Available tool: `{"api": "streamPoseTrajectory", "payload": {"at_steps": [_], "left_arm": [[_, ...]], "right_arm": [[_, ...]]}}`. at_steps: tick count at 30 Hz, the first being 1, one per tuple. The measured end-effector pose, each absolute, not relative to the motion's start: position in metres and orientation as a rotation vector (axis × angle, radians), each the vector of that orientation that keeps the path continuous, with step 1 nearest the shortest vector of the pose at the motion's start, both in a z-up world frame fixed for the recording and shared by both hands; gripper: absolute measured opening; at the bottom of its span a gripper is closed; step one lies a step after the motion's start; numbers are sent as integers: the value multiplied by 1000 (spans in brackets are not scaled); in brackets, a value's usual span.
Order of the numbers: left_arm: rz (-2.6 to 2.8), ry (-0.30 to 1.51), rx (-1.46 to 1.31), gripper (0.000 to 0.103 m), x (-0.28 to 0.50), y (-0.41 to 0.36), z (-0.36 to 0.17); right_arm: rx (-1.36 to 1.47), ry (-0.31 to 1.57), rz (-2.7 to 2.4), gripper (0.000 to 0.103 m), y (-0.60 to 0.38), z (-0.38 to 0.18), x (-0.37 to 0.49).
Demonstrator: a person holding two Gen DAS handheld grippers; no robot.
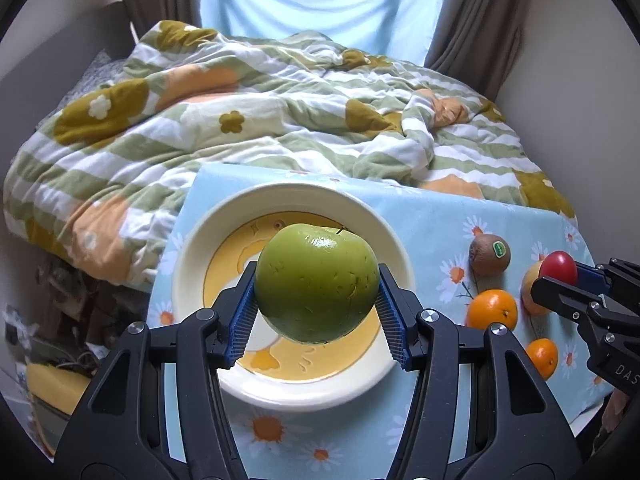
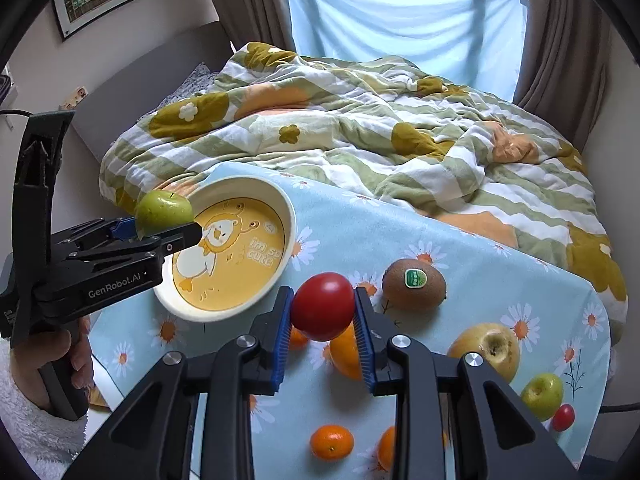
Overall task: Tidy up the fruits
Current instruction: 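Carry the green apple into the duck bowl with the left tool while the right tool carries the tomato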
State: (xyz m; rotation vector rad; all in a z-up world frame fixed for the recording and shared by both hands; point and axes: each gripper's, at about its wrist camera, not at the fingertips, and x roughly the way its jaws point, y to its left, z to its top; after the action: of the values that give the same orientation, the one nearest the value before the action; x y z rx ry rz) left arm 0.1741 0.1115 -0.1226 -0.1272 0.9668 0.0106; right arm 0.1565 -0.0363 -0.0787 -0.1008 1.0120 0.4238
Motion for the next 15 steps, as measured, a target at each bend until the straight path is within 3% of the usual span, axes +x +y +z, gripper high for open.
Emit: {"api": "streamPoseTrajectory", "payload": {"at_steps": [15], "left_arm": [[-114,1058,-29,61,232,145,-170]], "right_arm": [[-31,1059,281,27,4,-96,195]]}}
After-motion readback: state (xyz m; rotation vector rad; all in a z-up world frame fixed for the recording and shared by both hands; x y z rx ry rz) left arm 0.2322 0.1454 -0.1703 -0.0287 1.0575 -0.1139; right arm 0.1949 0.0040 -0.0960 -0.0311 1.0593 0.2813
